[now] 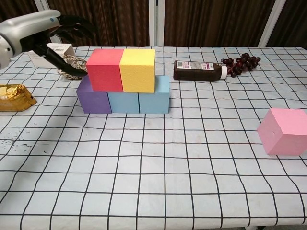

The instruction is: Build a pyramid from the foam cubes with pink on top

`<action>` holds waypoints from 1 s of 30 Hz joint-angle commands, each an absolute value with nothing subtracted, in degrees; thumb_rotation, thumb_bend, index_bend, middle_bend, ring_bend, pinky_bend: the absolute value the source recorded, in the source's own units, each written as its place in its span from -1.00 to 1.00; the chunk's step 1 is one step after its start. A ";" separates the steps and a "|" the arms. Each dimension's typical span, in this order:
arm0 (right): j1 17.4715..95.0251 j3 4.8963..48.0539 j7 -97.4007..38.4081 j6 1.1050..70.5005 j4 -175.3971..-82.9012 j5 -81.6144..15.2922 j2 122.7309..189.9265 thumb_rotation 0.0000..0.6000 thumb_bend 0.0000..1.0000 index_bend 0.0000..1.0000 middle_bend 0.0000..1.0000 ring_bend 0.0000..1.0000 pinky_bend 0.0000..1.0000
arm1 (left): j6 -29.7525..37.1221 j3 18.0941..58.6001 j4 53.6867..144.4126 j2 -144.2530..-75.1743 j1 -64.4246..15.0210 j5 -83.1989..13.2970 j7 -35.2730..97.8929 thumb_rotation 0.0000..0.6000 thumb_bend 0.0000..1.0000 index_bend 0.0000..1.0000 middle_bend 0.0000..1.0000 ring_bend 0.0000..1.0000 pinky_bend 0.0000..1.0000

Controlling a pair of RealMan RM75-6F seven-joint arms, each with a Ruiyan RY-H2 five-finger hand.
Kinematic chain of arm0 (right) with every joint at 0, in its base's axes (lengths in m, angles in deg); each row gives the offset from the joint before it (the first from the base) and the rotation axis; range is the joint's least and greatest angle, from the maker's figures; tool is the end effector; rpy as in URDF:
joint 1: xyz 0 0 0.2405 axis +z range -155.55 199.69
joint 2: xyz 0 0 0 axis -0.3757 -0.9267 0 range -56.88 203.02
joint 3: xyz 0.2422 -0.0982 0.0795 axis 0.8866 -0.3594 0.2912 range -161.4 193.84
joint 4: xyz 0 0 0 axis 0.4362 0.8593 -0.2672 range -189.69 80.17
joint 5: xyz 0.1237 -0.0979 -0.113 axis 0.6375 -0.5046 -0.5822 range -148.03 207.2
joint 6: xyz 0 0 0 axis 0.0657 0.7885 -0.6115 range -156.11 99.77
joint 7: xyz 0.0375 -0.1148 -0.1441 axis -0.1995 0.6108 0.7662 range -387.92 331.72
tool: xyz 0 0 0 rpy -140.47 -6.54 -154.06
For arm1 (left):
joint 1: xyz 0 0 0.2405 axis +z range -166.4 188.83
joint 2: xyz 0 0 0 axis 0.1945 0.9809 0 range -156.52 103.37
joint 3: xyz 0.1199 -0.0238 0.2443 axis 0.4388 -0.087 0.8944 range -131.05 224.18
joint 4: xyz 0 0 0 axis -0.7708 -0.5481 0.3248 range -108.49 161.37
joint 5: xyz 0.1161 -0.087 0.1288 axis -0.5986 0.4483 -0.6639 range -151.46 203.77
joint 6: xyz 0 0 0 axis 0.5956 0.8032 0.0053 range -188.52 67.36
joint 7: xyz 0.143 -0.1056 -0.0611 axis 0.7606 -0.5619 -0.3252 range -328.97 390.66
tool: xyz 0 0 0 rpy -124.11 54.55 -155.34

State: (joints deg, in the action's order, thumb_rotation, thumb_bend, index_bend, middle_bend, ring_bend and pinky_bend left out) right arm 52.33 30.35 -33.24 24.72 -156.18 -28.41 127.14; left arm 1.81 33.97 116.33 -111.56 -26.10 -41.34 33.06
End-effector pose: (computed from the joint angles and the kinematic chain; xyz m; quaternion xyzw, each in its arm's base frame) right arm -0.2420 -0.3735 0.1870 0.5875 -0.5162 0.3914 0.4850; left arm -0.1559 0.3847 0.0302 -0.6358 -0.4658 -0.4823 0.3823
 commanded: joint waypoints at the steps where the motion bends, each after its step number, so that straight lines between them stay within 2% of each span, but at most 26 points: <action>1: 52.42 30.65 -33.20 24.90 -156.67 -28.18 126.79 1.00 -0.98 -1.00 -0.74 -1.00 -0.99 | 6.09 35.92 116.27 -110.12 -22.67 -41.51 35.41 1.00 -0.81 -0.66 -0.67 -0.74 -0.64; 6: 52.85 31.28 -32.89 25.05 -157.93 -27.54 126.29 1.00 -0.98 -1.00 -0.74 -1.00 -0.99 | 7.06 37.58 111.51 -110.97 -19.69 -39.51 35.06 1.00 -0.81 -0.67 -0.67 -0.74 -0.64; 14: 53.66 31.67 -30.23 25.81 -160.24 -25.55 125.51 1.00 -0.98 -1.00 -0.74 -1.00 -0.99 | 6.56 36.52 97.49 -119.23 -19.57 -40.94 28.55 1.00 -0.82 -0.69 -0.67 -0.74 -0.64; 30: 53.81 30.96 -30.03 25.02 -158.46 -23.92 126.16 1.00 -0.98 -1.00 -0.74 -1.00 -0.99 | 4.09 34.51 93.68 -123.53 -22.64 -44.20 27.10 1.00 -0.91 -0.69 -0.67 -0.75 -0.64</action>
State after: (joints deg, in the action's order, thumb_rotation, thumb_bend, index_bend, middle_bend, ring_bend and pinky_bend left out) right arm 53.81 30.98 -29.99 25.07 -158.50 -23.89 126.11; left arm 4.18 34.50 93.92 -123.33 -22.50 -44.07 26.79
